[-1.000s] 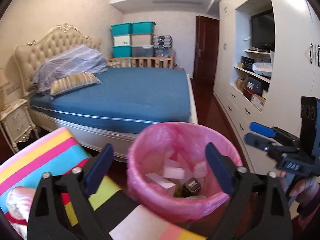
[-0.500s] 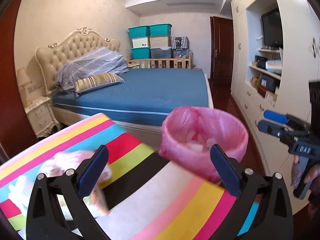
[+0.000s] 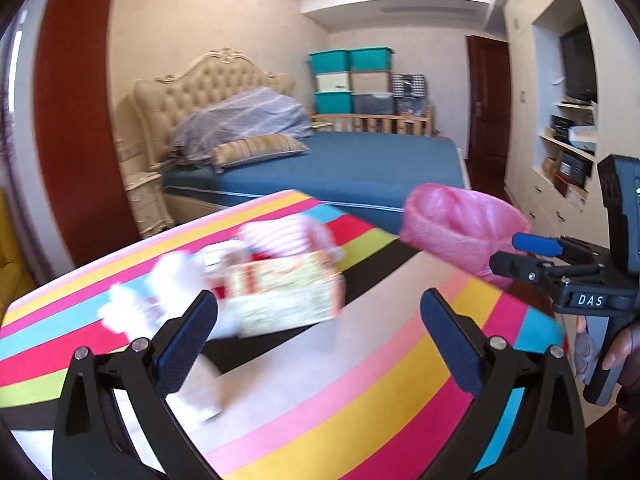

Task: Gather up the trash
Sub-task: 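Move both open grippers back over the table, then grasp the white plastic bag with the left gripper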

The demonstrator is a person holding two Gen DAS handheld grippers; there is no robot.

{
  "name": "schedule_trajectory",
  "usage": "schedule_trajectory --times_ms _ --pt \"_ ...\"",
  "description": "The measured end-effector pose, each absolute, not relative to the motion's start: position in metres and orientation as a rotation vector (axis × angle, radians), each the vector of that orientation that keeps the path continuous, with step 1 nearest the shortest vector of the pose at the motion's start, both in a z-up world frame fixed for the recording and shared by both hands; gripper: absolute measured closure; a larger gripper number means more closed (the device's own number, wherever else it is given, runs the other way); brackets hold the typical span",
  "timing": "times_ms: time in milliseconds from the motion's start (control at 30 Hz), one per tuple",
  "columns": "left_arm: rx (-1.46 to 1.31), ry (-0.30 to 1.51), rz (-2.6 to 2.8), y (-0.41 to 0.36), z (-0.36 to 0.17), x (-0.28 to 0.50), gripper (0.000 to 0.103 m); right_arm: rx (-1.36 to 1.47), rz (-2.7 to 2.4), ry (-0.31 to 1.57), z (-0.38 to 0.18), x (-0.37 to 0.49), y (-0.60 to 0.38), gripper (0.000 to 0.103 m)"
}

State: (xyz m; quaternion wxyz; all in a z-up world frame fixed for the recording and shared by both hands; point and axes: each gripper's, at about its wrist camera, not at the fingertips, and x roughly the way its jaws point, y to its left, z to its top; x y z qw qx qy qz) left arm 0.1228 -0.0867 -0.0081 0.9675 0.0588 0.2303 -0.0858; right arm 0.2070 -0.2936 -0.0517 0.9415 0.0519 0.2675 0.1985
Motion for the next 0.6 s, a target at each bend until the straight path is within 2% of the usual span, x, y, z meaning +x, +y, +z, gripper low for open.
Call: schedule_trajectory --times_ms 333,600 --pt "0.092 0.493 -0.049 0.001 -0.012 0.096 0.005 0.033 0.509 0.597 -0.059 0.204 -0.216 0.022" --pt "0.098 0.577 -0.077 0.02 -0.029 0.116 0.005 -0.051 0.542 0.611 -0.054 0.226 -0.187 0.021"
